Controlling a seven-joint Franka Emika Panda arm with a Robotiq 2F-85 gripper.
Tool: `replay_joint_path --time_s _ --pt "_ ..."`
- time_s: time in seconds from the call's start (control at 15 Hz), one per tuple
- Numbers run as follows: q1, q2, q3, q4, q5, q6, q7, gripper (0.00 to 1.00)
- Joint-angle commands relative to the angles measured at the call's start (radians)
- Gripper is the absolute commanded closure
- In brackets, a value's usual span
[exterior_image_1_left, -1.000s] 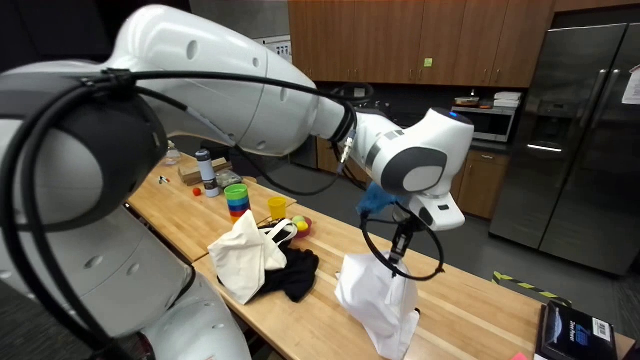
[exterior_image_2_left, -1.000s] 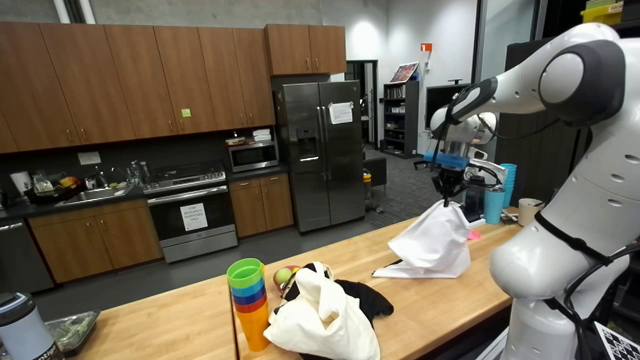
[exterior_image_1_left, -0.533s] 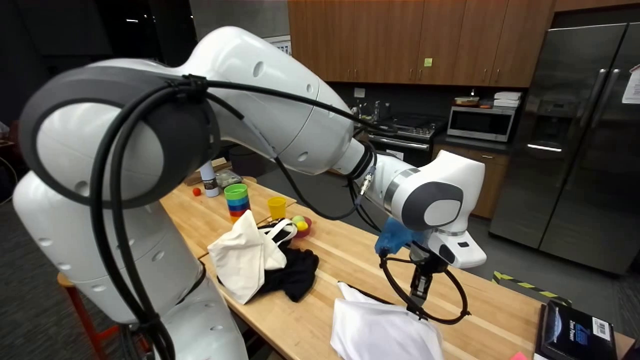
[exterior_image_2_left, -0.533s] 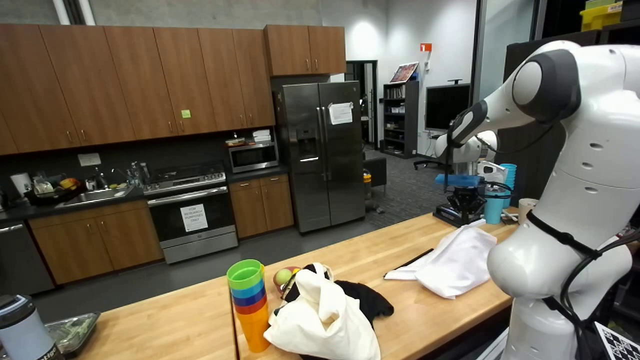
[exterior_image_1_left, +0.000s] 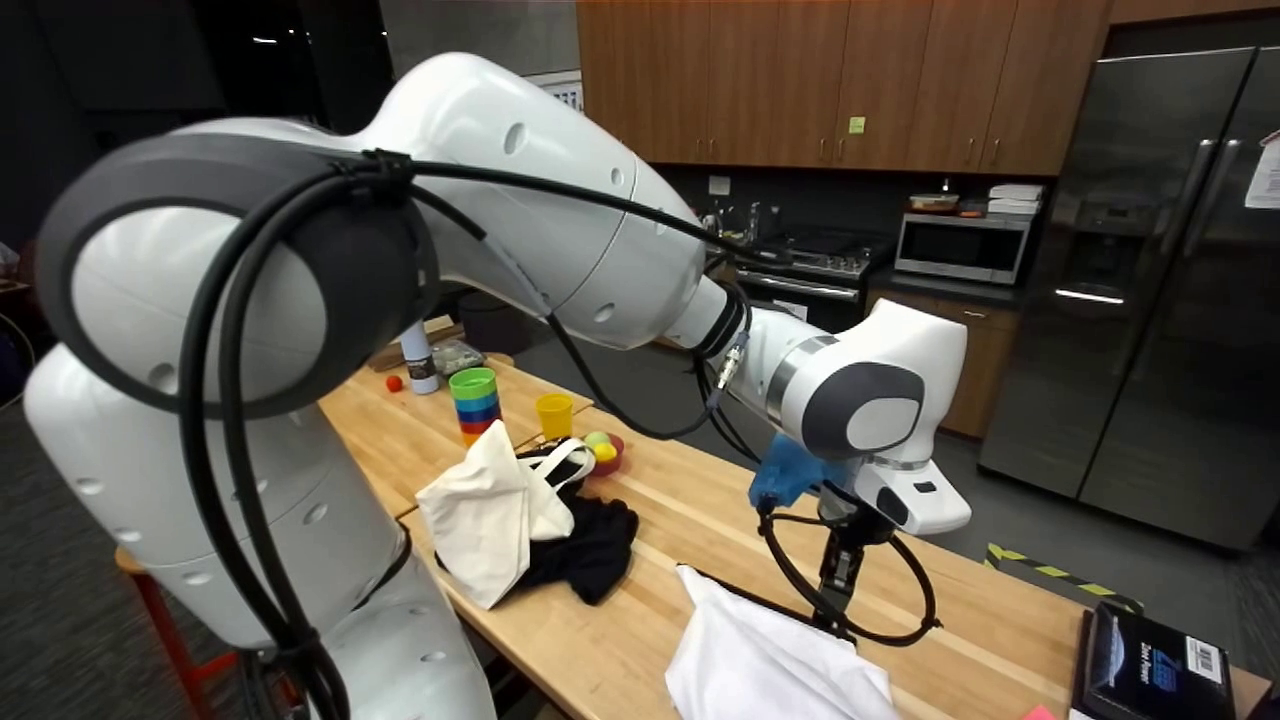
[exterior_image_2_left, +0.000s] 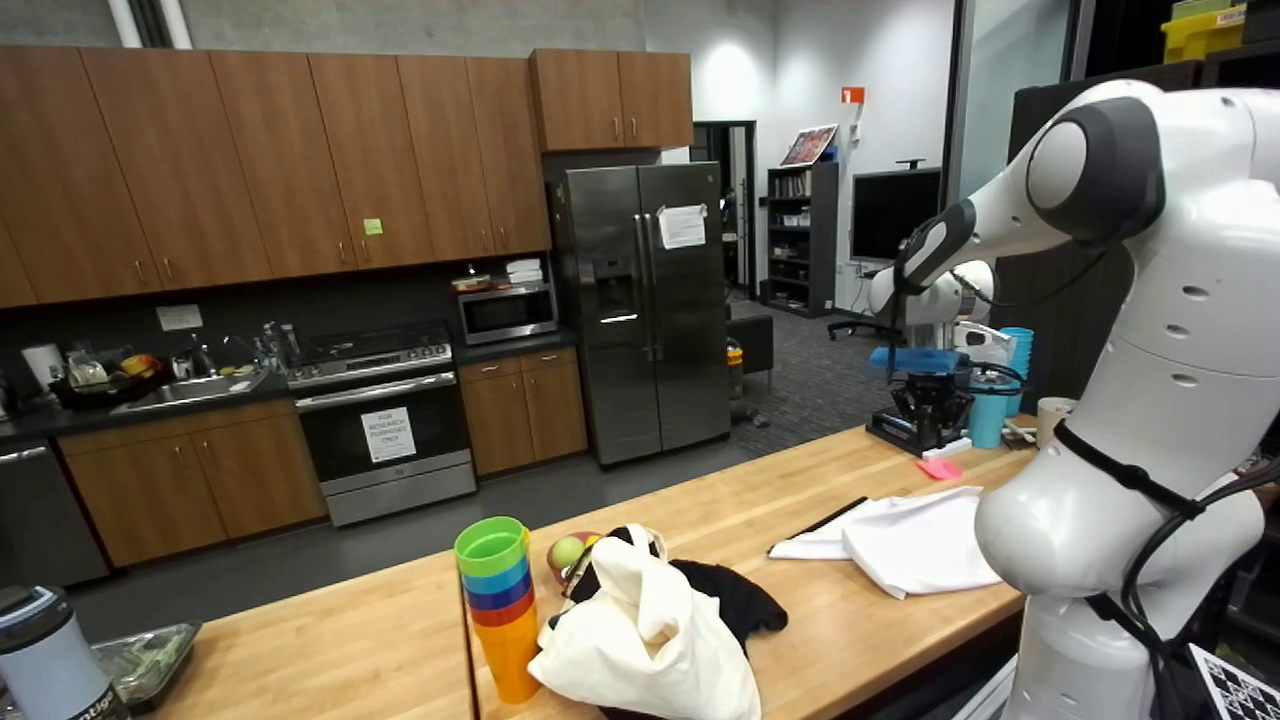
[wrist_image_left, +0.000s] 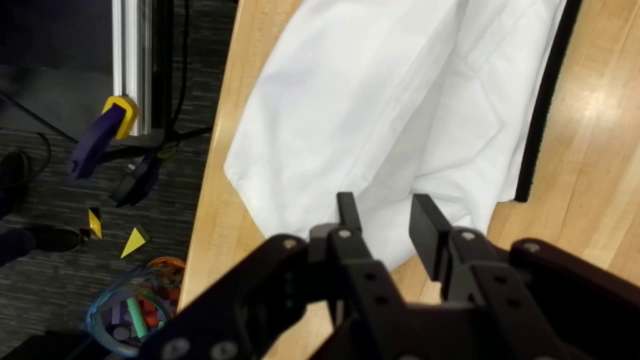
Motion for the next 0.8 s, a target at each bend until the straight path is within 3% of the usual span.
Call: replay_joint_path --time_s 0.0,0.33,0.73 --pt "0.016 -0.005 0.0 -0.025 -0.017 0.007 -0.016 0.36" --pt "0.016 0.031 -0.012 -0.05 -0.027 0.027 -0.039 0.03" --pt "-0.002 0.125 -0.064 -0.091 -0.017 0.192 -0.076 0.0"
